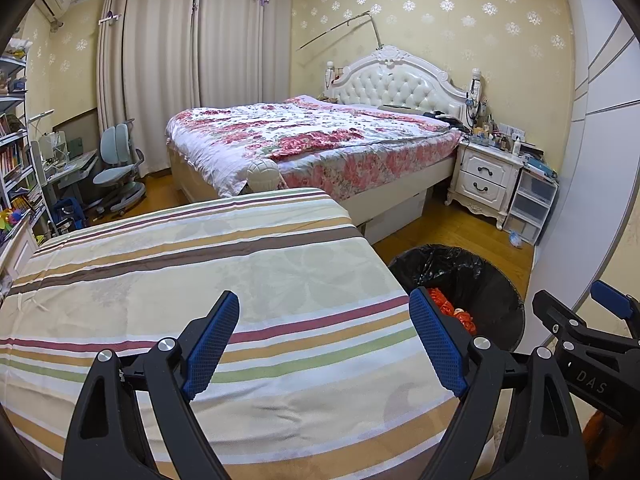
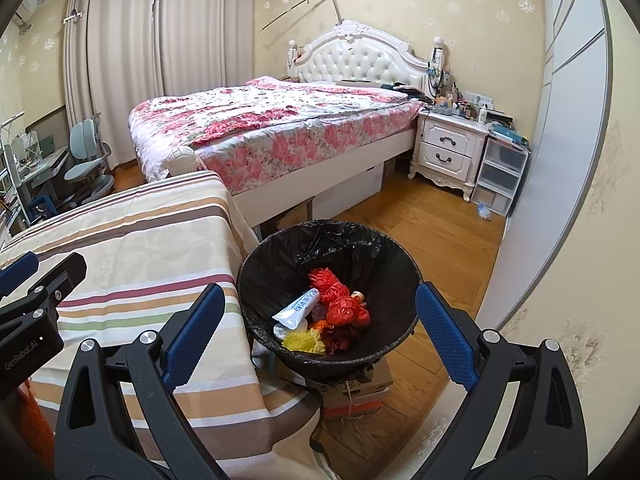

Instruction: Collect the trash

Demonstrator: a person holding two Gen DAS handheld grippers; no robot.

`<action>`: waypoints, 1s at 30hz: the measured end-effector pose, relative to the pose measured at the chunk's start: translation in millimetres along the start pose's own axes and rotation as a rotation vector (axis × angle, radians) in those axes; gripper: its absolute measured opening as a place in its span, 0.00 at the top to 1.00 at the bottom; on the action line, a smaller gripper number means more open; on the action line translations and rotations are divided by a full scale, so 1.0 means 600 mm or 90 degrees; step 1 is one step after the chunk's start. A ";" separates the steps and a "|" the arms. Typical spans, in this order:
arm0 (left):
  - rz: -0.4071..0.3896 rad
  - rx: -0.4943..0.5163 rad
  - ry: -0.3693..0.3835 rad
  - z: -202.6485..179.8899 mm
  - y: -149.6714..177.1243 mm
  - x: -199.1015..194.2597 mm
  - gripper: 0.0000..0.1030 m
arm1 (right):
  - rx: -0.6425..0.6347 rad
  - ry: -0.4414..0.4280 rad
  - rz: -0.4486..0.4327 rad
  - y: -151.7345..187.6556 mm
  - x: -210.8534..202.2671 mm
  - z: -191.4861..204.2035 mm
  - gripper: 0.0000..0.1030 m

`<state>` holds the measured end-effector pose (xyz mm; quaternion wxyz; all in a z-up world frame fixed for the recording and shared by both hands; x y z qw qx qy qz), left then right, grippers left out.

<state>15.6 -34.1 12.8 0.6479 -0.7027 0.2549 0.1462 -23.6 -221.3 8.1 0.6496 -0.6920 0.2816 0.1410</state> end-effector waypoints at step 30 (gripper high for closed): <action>0.001 -0.001 0.001 0.001 0.007 -0.005 0.18 | -0.003 -0.001 0.004 0.005 0.002 0.000 0.09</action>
Point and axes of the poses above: each gripper's, at about its wrist camera, not at the fingertips, and x roughly the way its jaws point, z to its left, y to its underside, the point moved 1 cm from there along x, roughly the way its jaws point, and after that the axes turned 7 degrees about -x, right-handed, at the moved point
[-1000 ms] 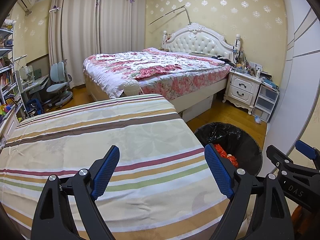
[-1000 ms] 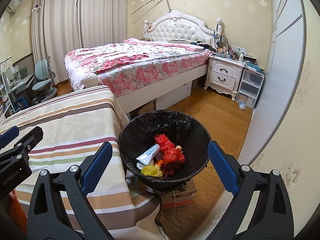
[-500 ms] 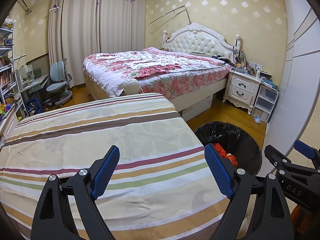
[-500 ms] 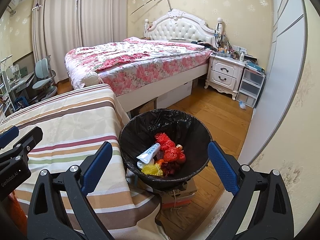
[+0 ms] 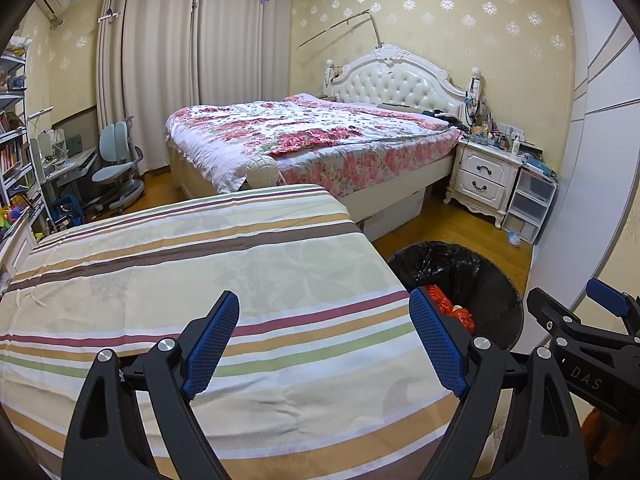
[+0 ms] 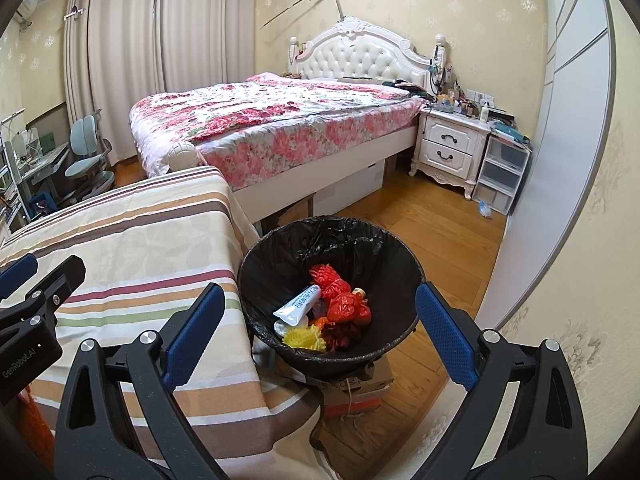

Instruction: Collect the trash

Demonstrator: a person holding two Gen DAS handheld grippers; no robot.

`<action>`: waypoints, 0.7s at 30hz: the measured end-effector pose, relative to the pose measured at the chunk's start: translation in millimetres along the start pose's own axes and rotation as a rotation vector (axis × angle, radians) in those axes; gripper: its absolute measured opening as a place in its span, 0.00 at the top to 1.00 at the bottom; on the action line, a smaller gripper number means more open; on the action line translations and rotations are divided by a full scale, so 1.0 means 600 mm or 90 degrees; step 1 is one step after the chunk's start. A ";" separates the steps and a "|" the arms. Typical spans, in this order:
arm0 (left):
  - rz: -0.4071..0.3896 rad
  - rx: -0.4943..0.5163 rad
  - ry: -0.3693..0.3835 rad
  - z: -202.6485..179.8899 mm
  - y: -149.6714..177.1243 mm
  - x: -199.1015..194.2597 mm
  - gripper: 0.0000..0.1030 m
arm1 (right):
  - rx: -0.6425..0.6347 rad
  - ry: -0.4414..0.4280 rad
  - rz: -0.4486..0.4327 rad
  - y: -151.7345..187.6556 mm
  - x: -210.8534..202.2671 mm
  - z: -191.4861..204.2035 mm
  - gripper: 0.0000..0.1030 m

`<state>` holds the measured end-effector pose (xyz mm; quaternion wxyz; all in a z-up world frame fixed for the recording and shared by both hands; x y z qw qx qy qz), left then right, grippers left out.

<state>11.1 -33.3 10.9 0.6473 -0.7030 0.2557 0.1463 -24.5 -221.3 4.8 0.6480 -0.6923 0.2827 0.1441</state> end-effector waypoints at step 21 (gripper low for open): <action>0.000 -0.001 0.001 -0.001 0.002 -0.001 0.18 | 0.000 -0.001 0.000 -0.001 0.000 0.000 0.09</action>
Point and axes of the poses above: each gripper's, at about its wrist camera, not at the fingertips, and x roughly the way its jaws point, z to its left, y to its underside, the point moved 1 cm from there along x, roughly the way its jaws point, and after that the axes turned 7 degrees about -x, right-handed, at the moved point
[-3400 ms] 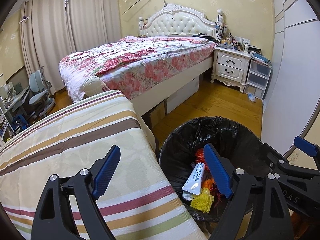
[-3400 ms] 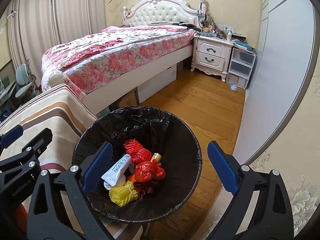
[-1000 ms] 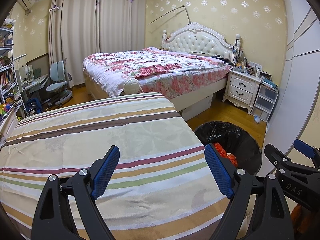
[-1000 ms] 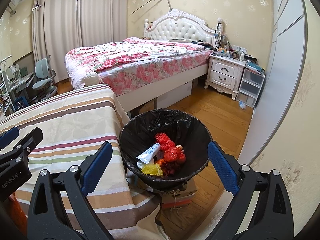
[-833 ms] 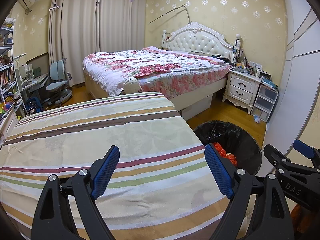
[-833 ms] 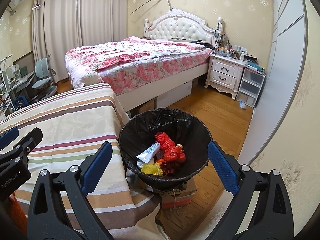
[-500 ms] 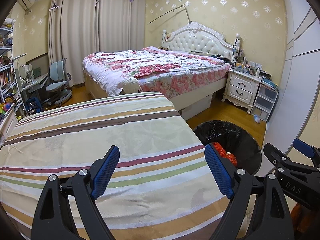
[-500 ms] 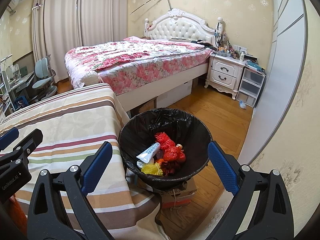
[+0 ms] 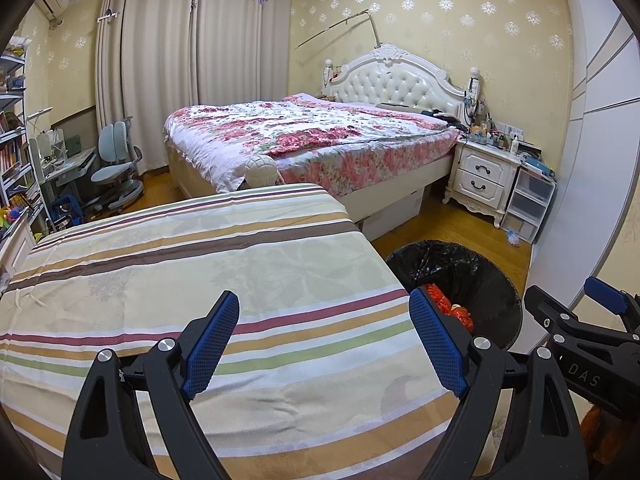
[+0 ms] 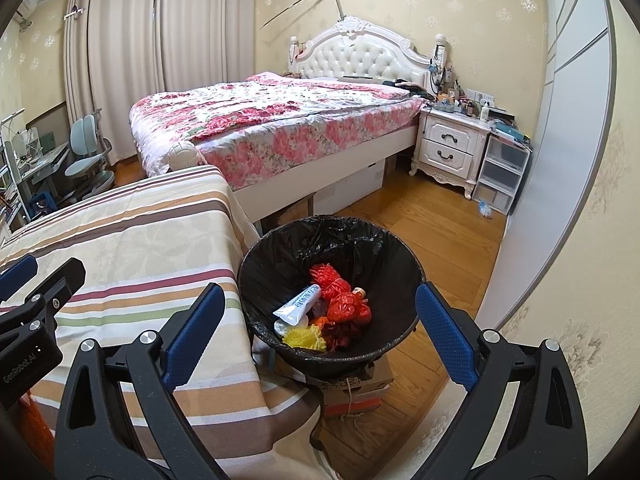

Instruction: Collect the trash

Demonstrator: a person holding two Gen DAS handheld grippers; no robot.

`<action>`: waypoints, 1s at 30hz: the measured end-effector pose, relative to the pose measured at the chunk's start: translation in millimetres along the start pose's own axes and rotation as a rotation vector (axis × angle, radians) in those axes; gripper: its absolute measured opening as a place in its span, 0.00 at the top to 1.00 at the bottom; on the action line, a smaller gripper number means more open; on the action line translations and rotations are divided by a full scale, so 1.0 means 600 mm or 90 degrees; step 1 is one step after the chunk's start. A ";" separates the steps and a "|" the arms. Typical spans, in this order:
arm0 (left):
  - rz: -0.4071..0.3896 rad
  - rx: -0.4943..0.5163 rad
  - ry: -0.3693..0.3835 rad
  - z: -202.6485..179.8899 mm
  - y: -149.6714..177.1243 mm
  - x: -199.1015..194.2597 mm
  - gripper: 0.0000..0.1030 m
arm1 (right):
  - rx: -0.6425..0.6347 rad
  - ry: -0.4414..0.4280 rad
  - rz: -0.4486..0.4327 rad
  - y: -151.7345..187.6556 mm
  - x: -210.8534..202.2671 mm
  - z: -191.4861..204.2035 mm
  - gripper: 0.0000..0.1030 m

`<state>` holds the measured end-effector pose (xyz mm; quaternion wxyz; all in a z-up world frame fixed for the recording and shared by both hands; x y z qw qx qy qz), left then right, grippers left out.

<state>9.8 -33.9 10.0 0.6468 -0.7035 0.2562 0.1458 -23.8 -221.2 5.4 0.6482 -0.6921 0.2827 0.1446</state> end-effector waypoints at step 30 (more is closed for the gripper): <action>-0.009 -0.007 0.020 -0.008 0.006 -0.001 0.18 | 0.001 0.000 0.001 -0.001 0.000 0.000 0.09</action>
Point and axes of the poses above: each gripper's, at about its wrist camera, not at the fingertips, and x roughly the way its jaws point, z to its left, y to its underside, the point moved 1 cm from there along x, roughly the way its jaws point, and after that the axes turned 7 degrees about -x, right-handed, at the moved point
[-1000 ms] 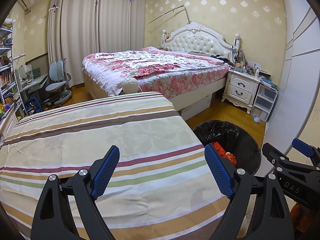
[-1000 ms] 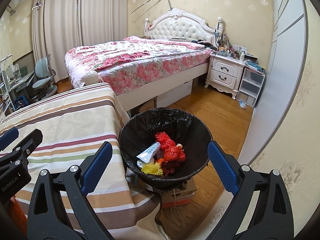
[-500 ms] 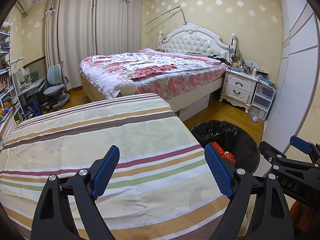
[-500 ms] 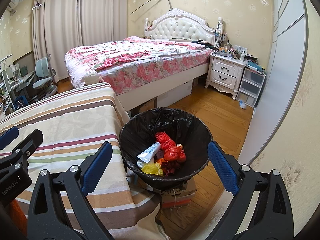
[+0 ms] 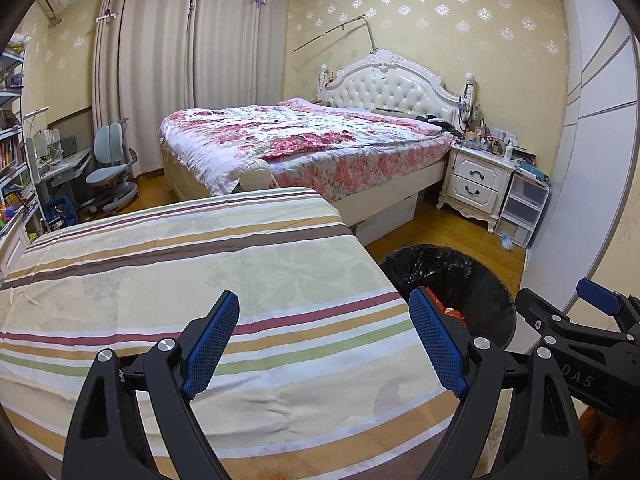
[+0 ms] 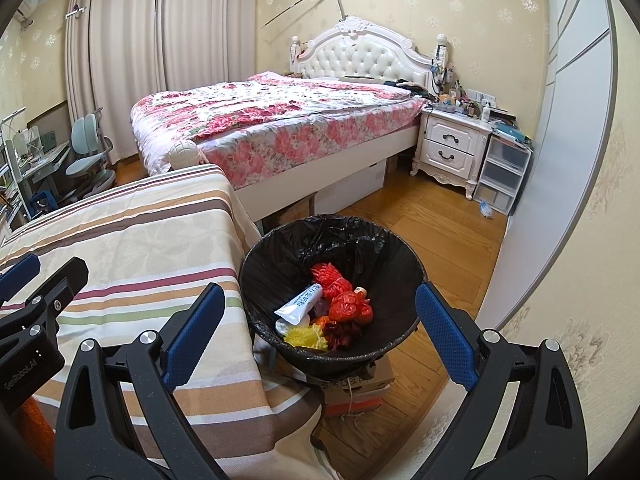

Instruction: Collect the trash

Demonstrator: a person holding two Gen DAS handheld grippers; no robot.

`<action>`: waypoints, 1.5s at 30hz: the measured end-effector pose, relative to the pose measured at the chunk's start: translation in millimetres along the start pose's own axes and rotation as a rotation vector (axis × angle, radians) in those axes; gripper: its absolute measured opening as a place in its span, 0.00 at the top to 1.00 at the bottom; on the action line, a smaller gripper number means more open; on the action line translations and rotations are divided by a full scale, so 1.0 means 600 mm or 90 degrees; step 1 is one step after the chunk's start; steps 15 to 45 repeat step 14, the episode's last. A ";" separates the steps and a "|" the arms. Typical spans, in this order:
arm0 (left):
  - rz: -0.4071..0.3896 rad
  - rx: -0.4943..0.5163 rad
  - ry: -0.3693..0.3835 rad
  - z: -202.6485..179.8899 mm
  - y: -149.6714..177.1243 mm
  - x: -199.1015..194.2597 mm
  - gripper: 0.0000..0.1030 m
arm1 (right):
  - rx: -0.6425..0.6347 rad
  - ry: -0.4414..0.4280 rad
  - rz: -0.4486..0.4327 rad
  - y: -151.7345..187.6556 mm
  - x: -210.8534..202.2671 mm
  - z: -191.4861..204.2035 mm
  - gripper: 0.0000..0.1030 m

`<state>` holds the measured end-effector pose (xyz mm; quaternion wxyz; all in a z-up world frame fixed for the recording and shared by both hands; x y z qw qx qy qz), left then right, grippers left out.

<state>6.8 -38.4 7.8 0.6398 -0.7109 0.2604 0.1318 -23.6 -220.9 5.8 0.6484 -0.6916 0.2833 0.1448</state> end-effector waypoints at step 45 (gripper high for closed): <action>0.007 -0.012 -0.026 0.029 -0.002 0.005 0.18 | -0.014 -0.016 0.008 0.007 0.013 0.024 0.09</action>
Point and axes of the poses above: each gripper's, at about its wrist camera, not at the fingertips, and x roughly the way its jaws point, z to its left, y to its underside, the point moved 1 cm from there along x, roughly the way its jaws point, and after that the axes turned 7 degrees about -x, right-handed, at the moved point
